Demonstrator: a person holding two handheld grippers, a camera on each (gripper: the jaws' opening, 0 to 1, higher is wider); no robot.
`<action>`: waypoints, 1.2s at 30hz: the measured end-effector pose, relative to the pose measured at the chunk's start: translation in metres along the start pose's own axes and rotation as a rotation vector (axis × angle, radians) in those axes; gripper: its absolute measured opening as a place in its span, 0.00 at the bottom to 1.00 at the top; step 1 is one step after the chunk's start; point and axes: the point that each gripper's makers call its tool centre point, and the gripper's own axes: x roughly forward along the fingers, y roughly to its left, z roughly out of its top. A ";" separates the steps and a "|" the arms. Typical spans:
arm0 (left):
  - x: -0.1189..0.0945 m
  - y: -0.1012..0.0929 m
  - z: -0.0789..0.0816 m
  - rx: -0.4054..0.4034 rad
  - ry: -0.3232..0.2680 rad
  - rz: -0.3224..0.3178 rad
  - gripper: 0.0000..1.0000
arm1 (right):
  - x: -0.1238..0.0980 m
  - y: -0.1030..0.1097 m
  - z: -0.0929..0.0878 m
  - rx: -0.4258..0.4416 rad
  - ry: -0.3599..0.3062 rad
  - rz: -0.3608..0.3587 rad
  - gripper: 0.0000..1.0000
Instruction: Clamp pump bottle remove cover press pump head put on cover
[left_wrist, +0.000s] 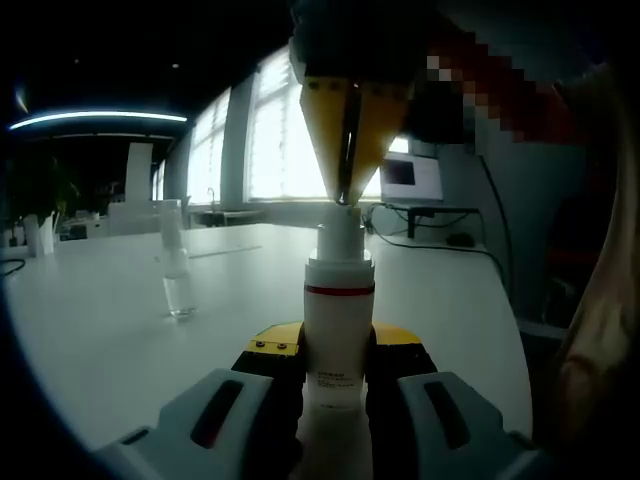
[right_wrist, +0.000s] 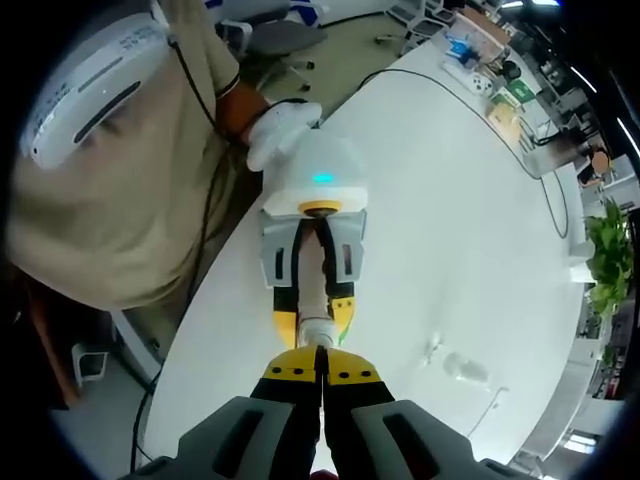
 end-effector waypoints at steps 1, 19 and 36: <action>0.000 0.000 0.000 0.000 0.000 0.000 0.14 | 0.000 0.000 0.000 0.000 0.001 0.001 0.00; -0.001 0.000 0.000 0.001 0.000 0.002 0.14 | 0.002 0.000 -0.001 -0.004 0.009 0.008 0.00; 0.000 0.000 0.000 0.000 0.000 0.000 0.14 | -0.005 0.001 0.001 -0.033 0.026 -0.034 0.00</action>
